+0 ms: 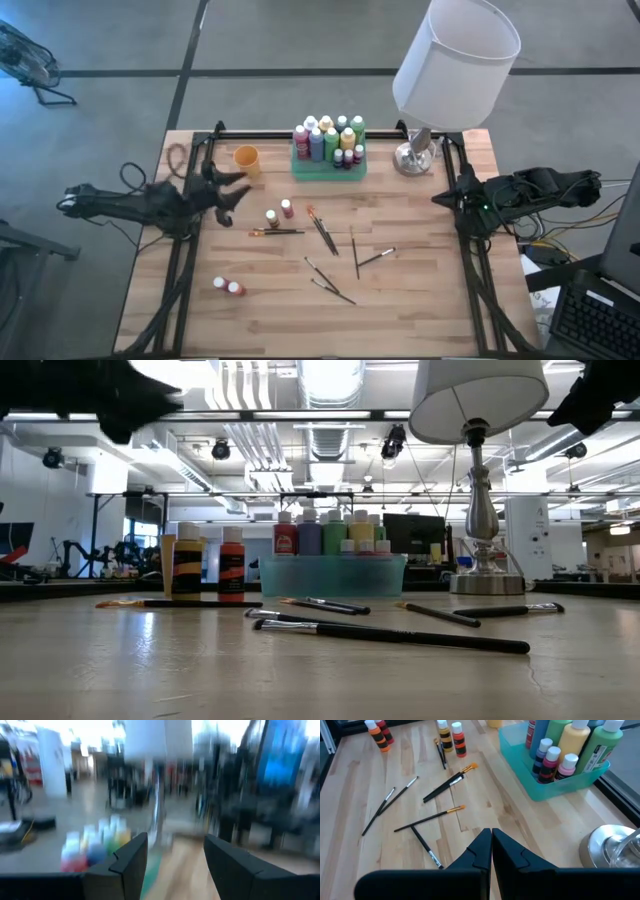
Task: Pick & Place Paint Supplies
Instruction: Put the small orange paint bottle into the green bin
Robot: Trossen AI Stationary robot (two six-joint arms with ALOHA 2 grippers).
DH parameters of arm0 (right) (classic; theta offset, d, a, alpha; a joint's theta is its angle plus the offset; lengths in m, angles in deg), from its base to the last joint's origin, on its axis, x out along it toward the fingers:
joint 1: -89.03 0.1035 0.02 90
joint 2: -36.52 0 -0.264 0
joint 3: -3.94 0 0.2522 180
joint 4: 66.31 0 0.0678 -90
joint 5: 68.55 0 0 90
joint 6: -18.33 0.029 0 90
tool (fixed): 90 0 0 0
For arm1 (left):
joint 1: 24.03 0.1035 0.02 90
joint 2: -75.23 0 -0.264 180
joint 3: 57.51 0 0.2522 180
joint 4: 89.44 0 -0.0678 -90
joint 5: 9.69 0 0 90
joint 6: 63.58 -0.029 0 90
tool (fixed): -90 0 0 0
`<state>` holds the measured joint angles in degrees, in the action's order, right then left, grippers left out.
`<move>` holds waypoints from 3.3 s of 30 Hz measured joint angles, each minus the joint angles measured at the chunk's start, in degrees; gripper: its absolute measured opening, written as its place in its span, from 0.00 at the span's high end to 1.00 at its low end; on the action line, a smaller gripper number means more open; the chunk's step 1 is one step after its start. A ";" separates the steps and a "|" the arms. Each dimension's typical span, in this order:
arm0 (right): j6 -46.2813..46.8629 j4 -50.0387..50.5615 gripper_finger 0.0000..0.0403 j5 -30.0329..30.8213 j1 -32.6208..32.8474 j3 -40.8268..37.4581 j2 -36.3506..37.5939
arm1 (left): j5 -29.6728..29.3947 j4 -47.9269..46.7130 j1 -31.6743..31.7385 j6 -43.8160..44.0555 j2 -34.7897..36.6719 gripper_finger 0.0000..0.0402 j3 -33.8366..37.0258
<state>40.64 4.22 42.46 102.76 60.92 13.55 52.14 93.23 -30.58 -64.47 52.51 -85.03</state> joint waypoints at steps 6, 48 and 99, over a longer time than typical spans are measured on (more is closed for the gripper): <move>0.02 0.00 0.98 0.01 0.00 0.00 0.01 | -0.54 6.99 0.07 -0.83 0.04 0.50 -0.04; 0.02 -0.02 0.98 0.01 -0.01 -0.04 0.00 | -3.99 -43.21 0.24 20.73 -36.33 0.39 -37.64; 0.02 -0.02 0.98 -0.01 -0.02 -0.07 -0.01 | -7.31 -81.11 -3.06 75.92 -71.87 0.51 -63.83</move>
<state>40.66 4.20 42.45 102.74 60.86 13.54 44.83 12.11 -33.64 11.45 -19.36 -148.85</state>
